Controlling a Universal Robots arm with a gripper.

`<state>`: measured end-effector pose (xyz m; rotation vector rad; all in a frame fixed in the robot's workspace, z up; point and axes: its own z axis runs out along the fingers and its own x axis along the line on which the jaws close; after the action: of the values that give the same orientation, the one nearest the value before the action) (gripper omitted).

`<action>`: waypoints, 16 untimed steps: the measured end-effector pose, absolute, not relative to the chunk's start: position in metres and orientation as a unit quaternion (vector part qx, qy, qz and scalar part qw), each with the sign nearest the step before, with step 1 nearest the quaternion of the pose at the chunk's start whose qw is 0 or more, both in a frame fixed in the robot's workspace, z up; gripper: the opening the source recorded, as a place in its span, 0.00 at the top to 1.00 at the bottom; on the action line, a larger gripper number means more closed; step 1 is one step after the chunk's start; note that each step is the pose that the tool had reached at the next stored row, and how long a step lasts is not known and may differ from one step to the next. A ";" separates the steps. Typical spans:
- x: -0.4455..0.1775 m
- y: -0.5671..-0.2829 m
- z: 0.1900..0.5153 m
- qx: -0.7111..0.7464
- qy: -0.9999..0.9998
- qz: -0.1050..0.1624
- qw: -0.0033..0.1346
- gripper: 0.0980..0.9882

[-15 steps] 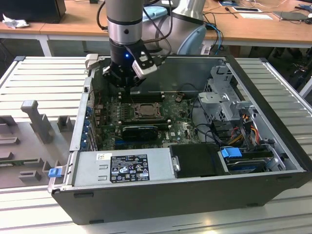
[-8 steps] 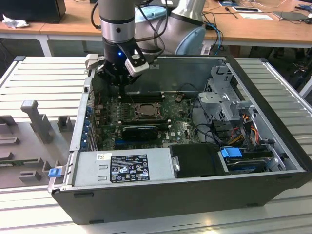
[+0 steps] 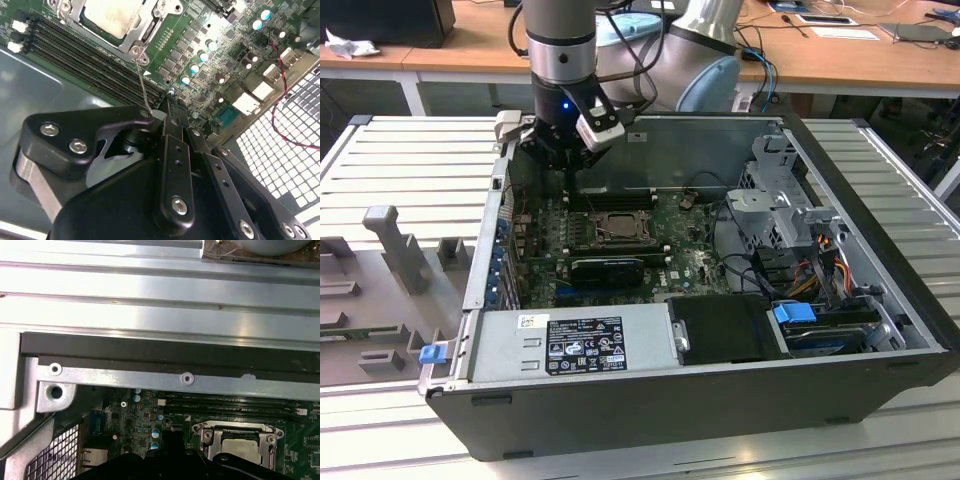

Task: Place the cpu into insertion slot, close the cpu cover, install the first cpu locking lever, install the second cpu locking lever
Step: 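Install the first cpu locking lever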

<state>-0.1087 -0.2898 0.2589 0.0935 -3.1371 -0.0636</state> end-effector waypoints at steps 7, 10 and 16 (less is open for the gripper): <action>-0.100 -0.290 0.259 0.030 -0.999 -0.020 0.001 0.99; -0.095 -0.290 0.259 0.030 -0.999 -0.020 0.001 0.99; -0.077 -0.290 0.258 0.030 -0.999 -0.020 0.001 0.99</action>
<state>-0.0767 -0.2898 0.2581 0.0933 -3.1371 -0.0637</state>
